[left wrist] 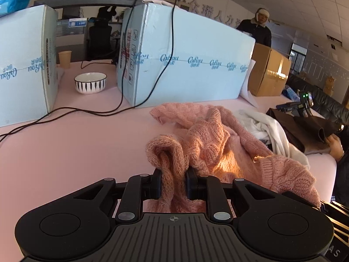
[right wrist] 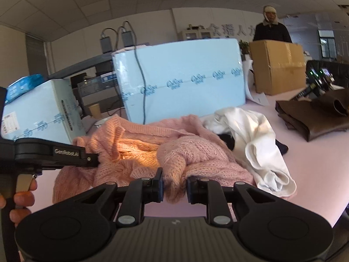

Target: Fold clothes

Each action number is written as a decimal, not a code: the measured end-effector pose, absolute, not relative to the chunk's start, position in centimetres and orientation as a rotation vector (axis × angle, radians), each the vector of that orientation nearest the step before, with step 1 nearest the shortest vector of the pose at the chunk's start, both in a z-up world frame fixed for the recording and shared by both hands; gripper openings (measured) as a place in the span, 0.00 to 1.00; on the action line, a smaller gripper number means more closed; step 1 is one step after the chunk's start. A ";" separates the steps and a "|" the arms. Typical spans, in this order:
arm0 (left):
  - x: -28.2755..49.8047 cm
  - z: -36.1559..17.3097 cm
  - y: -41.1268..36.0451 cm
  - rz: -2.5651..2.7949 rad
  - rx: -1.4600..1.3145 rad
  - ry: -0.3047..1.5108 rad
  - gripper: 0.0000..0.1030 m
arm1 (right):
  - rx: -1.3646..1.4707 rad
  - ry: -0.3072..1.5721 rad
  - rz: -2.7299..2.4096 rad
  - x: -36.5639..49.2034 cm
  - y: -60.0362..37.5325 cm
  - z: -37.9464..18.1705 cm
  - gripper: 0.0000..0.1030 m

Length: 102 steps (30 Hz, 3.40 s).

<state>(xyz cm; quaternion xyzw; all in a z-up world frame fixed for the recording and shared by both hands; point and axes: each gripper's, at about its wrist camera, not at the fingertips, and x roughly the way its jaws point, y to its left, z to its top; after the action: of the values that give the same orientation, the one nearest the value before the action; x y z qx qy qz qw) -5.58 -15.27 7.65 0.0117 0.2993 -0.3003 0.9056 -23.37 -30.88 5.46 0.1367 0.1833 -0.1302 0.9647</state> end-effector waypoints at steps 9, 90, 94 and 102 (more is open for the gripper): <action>-6.2 9.8 -11.1 -0.605 -0.043 0.569 0.19 | 0.152 0.310 -0.020 -24.1 -25.3 7.1 0.25; -2.7 5.0 14.3 -0.389 -0.407 1.008 0.20 | 0.395 0.684 0.142 -15.9 -38.1 2.4 0.65; -3.5 4.9 16.3 -0.433 -0.455 1.097 0.45 | 0.531 0.700 0.066 -19.5 -40.3 1.4 0.75; -7.8 4.8 16.3 -0.471 -0.443 1.090 0.66 | 0.703 0.686 0.037 -20.5 -41.6 0.5 0.76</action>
<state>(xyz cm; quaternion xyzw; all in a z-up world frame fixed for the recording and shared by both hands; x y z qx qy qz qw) -7.77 16.30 4.83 -0.2071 0.5094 -0.2202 0.8057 -20.55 -41.58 0.50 0.3376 0.3295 0.0178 0.8816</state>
